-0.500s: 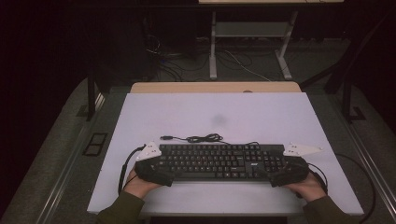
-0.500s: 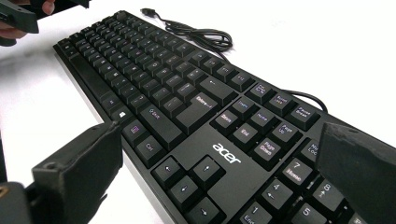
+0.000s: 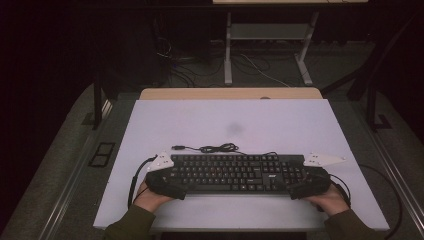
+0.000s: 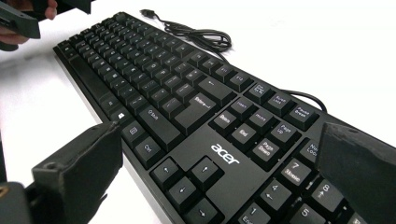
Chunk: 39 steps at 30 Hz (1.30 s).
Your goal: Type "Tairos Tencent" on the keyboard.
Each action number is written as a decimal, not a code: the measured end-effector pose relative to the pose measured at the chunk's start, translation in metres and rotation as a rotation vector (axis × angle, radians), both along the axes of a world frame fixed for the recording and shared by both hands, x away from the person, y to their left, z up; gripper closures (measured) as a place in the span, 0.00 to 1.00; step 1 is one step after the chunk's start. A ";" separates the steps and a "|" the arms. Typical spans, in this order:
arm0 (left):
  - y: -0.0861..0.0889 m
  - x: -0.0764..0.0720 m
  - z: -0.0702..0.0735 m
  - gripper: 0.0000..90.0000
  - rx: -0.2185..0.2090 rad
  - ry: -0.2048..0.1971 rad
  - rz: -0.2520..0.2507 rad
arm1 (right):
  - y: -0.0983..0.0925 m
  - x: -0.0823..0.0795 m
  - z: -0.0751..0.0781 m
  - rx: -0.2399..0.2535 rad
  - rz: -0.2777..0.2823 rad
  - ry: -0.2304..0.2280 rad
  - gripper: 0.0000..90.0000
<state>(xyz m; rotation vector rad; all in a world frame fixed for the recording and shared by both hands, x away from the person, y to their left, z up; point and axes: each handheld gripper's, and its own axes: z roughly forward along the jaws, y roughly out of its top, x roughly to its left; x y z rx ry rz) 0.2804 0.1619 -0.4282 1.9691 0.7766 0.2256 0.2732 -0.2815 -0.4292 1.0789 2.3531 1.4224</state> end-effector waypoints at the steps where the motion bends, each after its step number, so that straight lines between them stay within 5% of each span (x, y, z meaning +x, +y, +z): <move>1: 0.000 0.000 0.000 0.00 -0.003 -0.001 0.000 | 0.000 0.001 0.000 0.005 0.001 0.003 0.01; 39: 0.003 0.003 0.000 0.09 -0.017 -0.004 0.010 | 0.023 0.011 0.006 0.020 0.051 0.006 0.01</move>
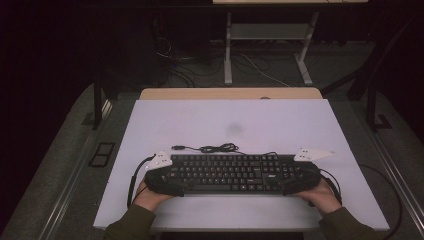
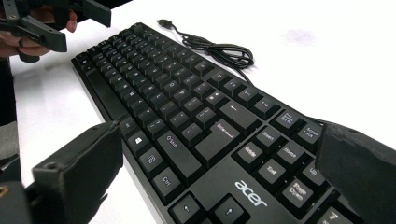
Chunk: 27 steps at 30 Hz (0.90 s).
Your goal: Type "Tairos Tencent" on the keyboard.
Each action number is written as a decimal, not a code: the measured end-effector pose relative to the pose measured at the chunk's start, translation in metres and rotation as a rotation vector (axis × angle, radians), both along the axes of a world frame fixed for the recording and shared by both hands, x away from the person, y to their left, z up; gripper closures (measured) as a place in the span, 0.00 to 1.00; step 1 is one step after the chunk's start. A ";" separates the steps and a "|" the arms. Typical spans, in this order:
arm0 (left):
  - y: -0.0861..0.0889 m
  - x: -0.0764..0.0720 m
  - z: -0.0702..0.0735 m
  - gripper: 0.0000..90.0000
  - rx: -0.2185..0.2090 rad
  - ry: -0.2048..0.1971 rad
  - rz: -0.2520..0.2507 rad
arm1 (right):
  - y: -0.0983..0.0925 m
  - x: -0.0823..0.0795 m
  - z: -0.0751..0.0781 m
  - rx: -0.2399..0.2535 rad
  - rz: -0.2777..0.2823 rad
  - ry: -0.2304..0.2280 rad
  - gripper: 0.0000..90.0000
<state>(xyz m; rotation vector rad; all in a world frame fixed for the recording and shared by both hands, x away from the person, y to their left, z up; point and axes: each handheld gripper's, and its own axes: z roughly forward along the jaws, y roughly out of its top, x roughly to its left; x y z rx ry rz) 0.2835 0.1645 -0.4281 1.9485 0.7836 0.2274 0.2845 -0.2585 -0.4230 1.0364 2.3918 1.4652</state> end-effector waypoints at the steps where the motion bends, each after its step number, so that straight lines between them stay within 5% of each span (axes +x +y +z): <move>1: 0.000 0.000 0.000 0.09 -0.001 0.002 0.003 | 0.000 0.000 0.000 0.000 0.000 0.000 0.01; 27: -0.006 0.008 0.003 0.06 -0.002 -0.013 0.012 | 0.018 0.008 0.001 -0.001 0.027 0.009 0.01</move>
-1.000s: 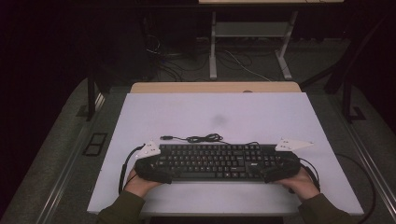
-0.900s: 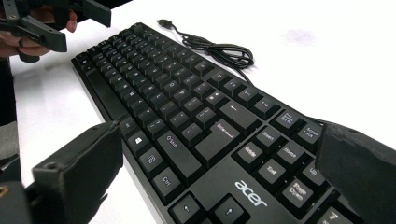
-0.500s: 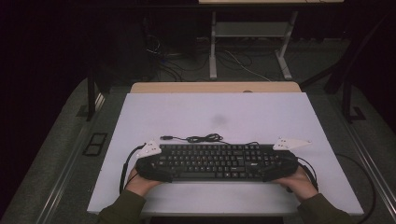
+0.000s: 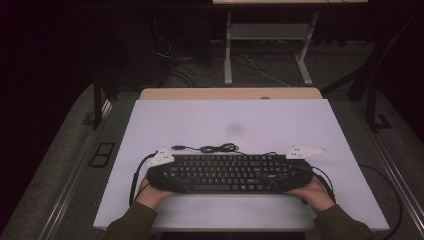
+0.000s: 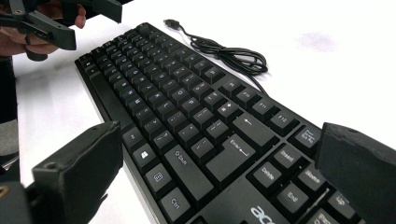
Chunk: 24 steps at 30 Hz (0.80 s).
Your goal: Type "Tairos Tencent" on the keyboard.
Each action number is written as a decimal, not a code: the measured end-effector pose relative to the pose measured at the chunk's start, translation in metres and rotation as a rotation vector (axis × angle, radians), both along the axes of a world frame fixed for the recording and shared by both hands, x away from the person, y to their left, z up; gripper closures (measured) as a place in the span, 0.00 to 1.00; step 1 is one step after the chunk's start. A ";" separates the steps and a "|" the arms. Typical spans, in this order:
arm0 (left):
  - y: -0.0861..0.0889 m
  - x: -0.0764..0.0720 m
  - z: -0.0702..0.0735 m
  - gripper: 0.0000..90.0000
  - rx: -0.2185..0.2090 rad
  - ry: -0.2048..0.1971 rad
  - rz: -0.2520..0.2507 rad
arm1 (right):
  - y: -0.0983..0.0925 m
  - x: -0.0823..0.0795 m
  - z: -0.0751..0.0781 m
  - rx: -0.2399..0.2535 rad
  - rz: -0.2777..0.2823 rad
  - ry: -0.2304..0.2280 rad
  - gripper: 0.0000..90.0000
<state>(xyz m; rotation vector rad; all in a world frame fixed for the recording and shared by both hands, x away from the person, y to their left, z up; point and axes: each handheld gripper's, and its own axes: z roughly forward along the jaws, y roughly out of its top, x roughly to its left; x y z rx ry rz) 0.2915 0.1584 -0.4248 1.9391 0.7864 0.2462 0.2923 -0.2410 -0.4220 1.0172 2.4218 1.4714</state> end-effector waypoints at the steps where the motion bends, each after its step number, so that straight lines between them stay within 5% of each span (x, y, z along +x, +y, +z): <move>1: 0.000 0.001 0.001 0.05 0.004 -0.003 0.003 | 0.001 0.001 0.000 0.002 0.001 0.000 0.01; 24: -0.011 0.011 0.002 0.01 0.021 -0.003 0.010 | 0.015 0.011 0.000 0.011 0.027 0.017 0.01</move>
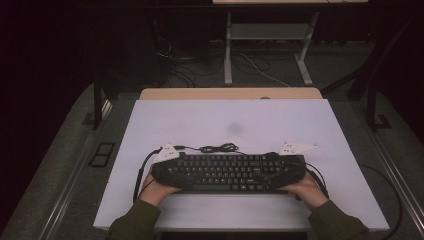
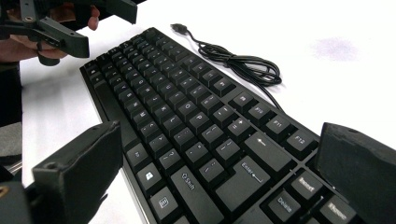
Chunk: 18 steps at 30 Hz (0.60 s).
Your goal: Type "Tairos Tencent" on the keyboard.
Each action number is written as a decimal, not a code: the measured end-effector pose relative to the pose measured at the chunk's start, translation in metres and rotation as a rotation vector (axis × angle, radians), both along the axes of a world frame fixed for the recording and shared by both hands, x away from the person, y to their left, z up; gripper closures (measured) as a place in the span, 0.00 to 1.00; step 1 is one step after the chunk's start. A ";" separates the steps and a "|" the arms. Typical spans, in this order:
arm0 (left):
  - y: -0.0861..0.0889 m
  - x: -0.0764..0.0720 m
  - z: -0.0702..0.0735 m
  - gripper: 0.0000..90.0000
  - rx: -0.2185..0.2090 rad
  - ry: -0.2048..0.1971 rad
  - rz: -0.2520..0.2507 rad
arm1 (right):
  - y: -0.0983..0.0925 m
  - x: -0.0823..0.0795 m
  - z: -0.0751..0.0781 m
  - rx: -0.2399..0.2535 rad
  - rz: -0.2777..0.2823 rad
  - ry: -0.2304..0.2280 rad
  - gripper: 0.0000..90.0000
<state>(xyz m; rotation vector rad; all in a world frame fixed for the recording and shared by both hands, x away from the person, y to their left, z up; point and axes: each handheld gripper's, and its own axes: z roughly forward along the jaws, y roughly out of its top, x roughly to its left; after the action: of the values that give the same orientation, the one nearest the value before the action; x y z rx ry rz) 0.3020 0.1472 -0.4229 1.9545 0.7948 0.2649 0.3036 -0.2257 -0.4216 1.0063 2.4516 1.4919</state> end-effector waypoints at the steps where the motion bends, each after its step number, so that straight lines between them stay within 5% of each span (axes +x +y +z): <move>1: 0.000 0.001 0.000 0.01 0.006 0.001 -0.003 | 0.001 0.001 0.000 -0.001 0.001 0.001 0.01; 18: -0.015 0.015 0.007 0.02 0.014 -0.021 -0.026 | 0.010 0.013 0.000 -0.016 0.012 0.005 0.01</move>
<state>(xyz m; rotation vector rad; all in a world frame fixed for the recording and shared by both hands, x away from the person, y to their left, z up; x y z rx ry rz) 0.3170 0.1320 -0.4160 1.9709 0.7550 0.2759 0.3165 -0.2156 -0.4213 0.9950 2.4735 1.4730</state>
